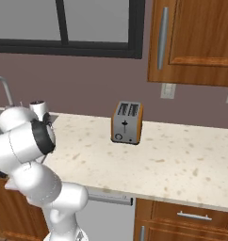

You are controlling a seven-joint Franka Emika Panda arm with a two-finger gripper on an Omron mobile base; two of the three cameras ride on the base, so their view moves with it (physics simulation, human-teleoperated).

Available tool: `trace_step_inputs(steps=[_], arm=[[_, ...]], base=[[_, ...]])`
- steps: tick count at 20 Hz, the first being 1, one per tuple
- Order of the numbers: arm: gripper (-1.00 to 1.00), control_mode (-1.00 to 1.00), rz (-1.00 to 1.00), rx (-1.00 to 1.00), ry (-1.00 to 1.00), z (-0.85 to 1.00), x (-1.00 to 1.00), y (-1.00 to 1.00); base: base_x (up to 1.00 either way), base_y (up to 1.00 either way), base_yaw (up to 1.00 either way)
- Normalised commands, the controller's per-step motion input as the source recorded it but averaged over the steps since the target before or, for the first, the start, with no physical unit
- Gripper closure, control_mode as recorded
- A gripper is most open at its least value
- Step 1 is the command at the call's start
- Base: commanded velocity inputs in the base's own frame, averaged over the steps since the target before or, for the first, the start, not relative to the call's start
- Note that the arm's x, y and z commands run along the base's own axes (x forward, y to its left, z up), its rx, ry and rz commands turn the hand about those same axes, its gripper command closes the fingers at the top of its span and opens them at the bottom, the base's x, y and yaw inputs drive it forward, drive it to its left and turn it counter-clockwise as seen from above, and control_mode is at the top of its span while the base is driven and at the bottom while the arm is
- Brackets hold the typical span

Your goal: The ice cube tray has been filled with water. Take the tray and place it in the freezer to make ice. Close the freezer door after placing the tray.

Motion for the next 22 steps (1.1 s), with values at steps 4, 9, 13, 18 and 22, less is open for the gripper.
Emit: trace_step_inputs(steps=[4, 9, 13, 18, 22], arm=[[-1.00, -1.00, 0.00, 0.00, -0.13, 0.44, -0.09, -0.01], [-1.00, -1.00, 0.04, 0.00, -0.22, 0.55, -0.50, 0.00], [-1.00, -1.00, 0.15, -0.04, -0.26, 0.58, -0.81, -0.01], [-1.00, -1.00, 0.31, -0.09, -0.14, 0.47, -0.88, -0.13], [-1.00, -1.00, 0.37, -0.18, -0.05, 0.36, -0.79, -0.21]], base=[[0.00, 0.00, 0.00], [0.00, 0.00, 0.00], [0.00, 0.00, 0.00], [0.00, 0.00, 0.00], [0.00, 0.00, 0.00]])
